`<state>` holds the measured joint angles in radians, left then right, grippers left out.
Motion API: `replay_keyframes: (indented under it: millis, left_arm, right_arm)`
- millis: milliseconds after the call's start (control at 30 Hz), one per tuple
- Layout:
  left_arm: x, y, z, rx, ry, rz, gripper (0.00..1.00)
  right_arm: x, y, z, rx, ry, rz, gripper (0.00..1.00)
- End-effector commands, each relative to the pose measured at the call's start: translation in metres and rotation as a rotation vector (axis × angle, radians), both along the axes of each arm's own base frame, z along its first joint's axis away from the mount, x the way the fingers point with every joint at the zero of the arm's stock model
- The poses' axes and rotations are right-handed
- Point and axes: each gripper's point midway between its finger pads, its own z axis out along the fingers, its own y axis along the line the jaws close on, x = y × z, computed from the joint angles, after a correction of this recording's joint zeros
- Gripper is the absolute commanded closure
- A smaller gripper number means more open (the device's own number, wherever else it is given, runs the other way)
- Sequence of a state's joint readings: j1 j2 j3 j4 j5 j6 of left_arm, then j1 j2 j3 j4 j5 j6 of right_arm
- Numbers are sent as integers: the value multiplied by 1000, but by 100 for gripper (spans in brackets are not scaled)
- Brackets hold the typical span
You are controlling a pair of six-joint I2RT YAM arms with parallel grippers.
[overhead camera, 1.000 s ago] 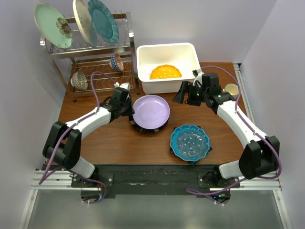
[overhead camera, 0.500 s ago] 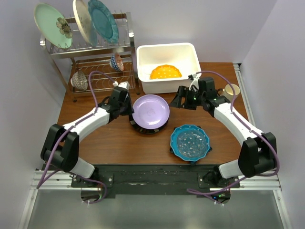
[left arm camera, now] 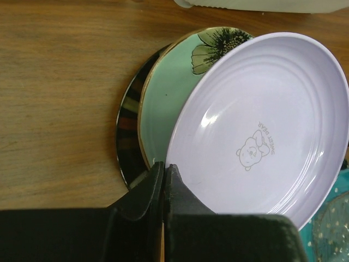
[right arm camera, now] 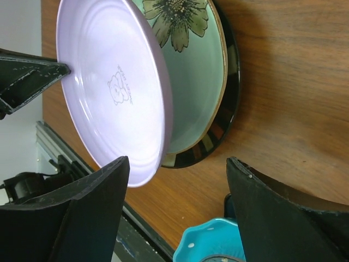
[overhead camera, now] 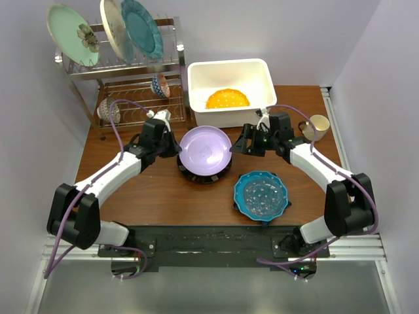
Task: Place the plates into the plastic bin on the countertop
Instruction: Pick up the plate at the center of the board, then place the plate in the plastic bin.
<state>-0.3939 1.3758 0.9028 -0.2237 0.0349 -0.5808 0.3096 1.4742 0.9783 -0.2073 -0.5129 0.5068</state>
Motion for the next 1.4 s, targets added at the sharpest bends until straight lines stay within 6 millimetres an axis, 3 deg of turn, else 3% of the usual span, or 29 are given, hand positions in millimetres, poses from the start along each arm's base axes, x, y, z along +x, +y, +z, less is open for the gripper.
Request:
replay_keyframes:
  millis: [0, 433, 800, 900, 1000, 1033, 1133, 1167, 1267, 1300, 1367]
  left_arm:
    - [4, -15, 26, -105, -64, -36, 100]
    - [-2, -33, 32, -187, -83, -128, 100]
    - [-6, -43, 41, -238, -113, -184, 100]
    - [-5, -48, 50, -260, -148, -207, 100]
    - [-5, -47, 53, -263, -162, -209, 100]
    - [-6, -47, 54, -258, -165, -209, 100]
    - [-5, -43, 53, -237, -170, -205, 100]
    - [-5, -42, 53, -228, -173, -196, 100]
    - [-3, -37, 55, -207, -193, -186, 88]
    - [-5, -35, 54, -193, -187, -176, 75]
    - [-6, -30, 50, -167, -173, -168, 61]
  right_arm:
    - [1, 14, 9, 81, -31, 42, 25]
    - [-5, 24, 14, 161, -31, 75, 27]
    - [-13, 39, 17, 223, -11, 149, 46]
    - [-14, 41, 18, 229, -10, 161, 53]
    - [-15, 41, 18, 231, -9, 166, 70]
    - [-15, 41, 17, 231, -2, 162, 83]
    - [-15, 41, 17, 230, -3, 164, 100]
    - [-15, 41, 18, 228, -6, 164, 100]
    - [-15, 40, 20, 224, -11, 158, 100]
    - [-15, 40, 20, 218, -14, 156, 100]
    - [-14, 38, 20, 210, -20, 154, 100]
